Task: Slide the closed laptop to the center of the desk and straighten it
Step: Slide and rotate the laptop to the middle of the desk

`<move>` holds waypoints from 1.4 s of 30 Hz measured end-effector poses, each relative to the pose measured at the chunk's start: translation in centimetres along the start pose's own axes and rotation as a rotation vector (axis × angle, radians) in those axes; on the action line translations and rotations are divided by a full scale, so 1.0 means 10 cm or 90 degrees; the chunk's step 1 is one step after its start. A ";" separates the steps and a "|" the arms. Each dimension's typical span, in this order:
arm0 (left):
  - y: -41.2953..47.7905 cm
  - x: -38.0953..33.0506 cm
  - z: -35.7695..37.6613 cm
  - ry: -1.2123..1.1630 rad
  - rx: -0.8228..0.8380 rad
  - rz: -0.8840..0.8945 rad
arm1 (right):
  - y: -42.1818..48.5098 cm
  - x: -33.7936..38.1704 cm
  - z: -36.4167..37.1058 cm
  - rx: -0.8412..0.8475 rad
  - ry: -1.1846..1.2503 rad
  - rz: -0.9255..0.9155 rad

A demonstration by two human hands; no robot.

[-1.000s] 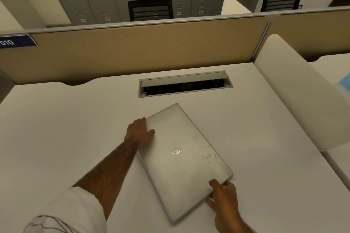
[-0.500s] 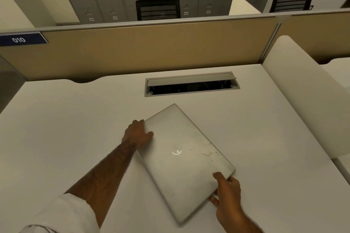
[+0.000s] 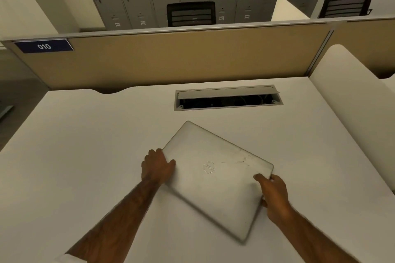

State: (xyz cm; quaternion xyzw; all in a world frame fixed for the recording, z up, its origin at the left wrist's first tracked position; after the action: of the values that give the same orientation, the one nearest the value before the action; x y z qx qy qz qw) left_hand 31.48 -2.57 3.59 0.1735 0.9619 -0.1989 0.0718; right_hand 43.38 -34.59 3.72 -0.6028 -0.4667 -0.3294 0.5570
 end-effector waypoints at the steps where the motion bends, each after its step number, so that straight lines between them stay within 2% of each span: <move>1: -0.03 0.01 0.00 -0.006 -0.006 -0.010 | 0.06 0.02 0.00 0.009 -0.014 -0.006; 22: -0.34 0.11 0.08 -0.055 0.023 -0.087 | 0.93 0.34 0.17 0.061 -0.152 -0.100; 34: -0.32 0.03 0.12 -0.059 0.002 -0.096 | 1.11 0.37 0.23 0.071 -0.171 -0.090; 42: -0.23 -0.09 0.09 -0.054 0.035 -0.084 | 1.14 0.37 0.20 0.071 -0.166 -0.082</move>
State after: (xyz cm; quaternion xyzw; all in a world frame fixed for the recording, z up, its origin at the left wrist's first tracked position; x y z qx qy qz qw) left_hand 31.51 -5.20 3.78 0.1027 0.9614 -0.2371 0.0944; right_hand 55.01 -31.26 2.62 -0.5774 -0.5902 -0.2572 0.5021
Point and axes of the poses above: each hand's wrist, its own y-axis towards the middle knuckle, its own z-axis out of the palm, x = y × z, the point moved 2 cm from there along y, towards the middle knuckle, and after that the axes turned 14 degrees about -z, right-handed, at the moved point
